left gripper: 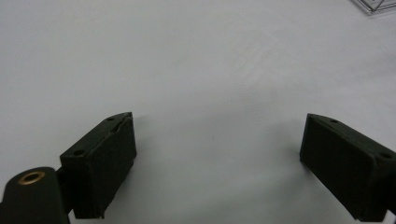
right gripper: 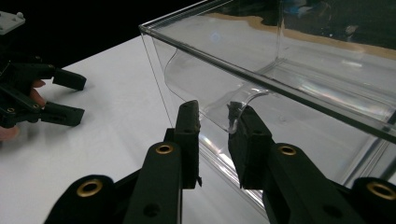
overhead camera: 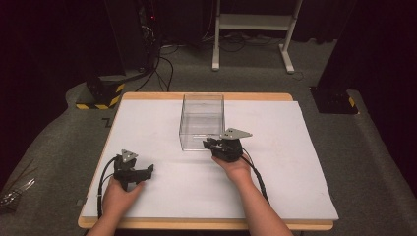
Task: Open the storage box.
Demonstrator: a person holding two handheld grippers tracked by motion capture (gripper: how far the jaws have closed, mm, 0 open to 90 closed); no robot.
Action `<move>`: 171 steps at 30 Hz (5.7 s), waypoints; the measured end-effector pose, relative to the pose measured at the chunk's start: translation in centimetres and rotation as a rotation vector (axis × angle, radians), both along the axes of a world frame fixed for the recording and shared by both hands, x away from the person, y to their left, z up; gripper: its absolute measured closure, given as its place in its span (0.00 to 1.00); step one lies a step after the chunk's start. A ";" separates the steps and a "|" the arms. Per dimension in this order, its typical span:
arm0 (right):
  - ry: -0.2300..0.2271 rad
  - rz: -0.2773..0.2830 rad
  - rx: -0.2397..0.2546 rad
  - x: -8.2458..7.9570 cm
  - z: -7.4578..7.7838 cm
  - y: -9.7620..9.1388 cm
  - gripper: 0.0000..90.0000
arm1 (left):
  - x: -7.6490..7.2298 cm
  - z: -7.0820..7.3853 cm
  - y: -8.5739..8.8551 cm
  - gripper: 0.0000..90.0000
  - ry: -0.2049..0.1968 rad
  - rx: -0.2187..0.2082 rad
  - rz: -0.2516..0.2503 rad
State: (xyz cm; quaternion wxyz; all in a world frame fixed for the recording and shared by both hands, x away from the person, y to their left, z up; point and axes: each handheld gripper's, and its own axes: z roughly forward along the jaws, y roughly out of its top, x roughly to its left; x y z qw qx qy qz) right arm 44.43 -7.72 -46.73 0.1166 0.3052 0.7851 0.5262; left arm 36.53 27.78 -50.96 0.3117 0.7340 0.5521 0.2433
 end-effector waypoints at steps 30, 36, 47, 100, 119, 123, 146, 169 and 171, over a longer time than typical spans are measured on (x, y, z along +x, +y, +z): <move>-0.024 0.040 0.001 -3.8 -0.1 -0.8 0.89 | 0.0 0.0 0.0 0.12 -0.001 0.001 -0.001; -0.022 0.050 -0.003 -4.7 -0.2 -1.2 0.89 | 0.0 0.0 0.0 0.12 -0.001 0.001 -0.001; -0.018 0.071 0.005 -6.2 -0.3 -1.4 0.89 | 0.0 0.0 0.0 0.12 -0.001 0.001 -0.001; 0.017 0.159 0.014 -11.6 -0.7 -2.6 0.91 | 0.0 0.0 0.0 0.12 -0.001 0.000 0.001; -0.035 0.113 0.029 -12.3 -0.1 -3.9 0.83 | 0.0 0.0 0.0 0.12 -0.001 0.000 0.000; -0.055 0.096 0.048 -12.4 0.5 -4.8 0.83 | 0.0 0.0 0.0 0.12 -0.001 -0.001 0.001; -0.106 -0.154 0.021 -10.1 0.7 -11.3 0.77 | 0.0 0.0 0.0 0.12 -0.002 0.001 0.000; -0.001 -0.341 -0.255 -7.3 -3.1 -14.0 0.66 | 0.0 0.0 0.0 0.12 -0.001 0.000 0.000; -0.002 -0.345 -0.256 -7.3 -3.1 -14.0 0.65 | 0.0 0.0 0.0 0.12 -0.001 0.001 -0.001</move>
